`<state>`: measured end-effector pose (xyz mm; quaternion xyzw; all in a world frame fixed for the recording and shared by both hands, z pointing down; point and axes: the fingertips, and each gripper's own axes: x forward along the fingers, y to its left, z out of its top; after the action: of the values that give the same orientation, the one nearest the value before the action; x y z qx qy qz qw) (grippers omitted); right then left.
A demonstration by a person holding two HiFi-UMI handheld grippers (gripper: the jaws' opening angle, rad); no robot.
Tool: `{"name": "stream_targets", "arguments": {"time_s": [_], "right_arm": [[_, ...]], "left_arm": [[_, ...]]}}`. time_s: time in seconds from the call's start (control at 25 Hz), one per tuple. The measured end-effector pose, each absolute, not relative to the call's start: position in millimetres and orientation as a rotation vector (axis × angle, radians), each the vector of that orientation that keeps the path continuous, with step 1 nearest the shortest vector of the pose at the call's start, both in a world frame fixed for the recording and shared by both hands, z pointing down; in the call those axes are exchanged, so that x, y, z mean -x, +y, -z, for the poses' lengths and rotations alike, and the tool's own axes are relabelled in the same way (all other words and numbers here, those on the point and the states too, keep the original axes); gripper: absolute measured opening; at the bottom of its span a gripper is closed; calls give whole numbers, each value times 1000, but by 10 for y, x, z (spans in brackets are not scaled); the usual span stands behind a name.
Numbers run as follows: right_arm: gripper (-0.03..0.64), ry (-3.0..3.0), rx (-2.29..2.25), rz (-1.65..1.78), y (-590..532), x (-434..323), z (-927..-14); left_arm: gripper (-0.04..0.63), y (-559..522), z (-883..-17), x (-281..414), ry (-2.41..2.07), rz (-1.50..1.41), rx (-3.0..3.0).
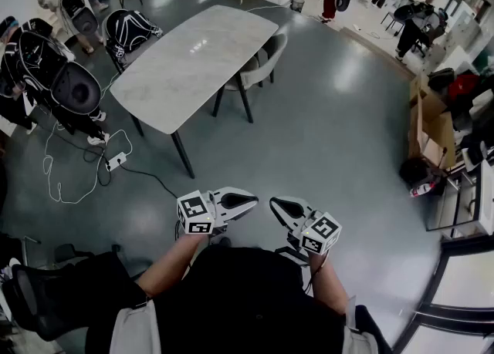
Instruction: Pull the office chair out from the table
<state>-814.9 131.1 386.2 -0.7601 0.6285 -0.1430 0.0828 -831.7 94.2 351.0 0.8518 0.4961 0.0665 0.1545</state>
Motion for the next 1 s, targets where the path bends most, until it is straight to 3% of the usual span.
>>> {"name": "stream_targets", "arguments": {"time_s": [1.0], "right_arm": [[20, 1822, 2293, 443, 2212, 8339, -4164]], "left_arm": [[12, 1664, -3796, 8603, 1331, -327, -2493]]}}
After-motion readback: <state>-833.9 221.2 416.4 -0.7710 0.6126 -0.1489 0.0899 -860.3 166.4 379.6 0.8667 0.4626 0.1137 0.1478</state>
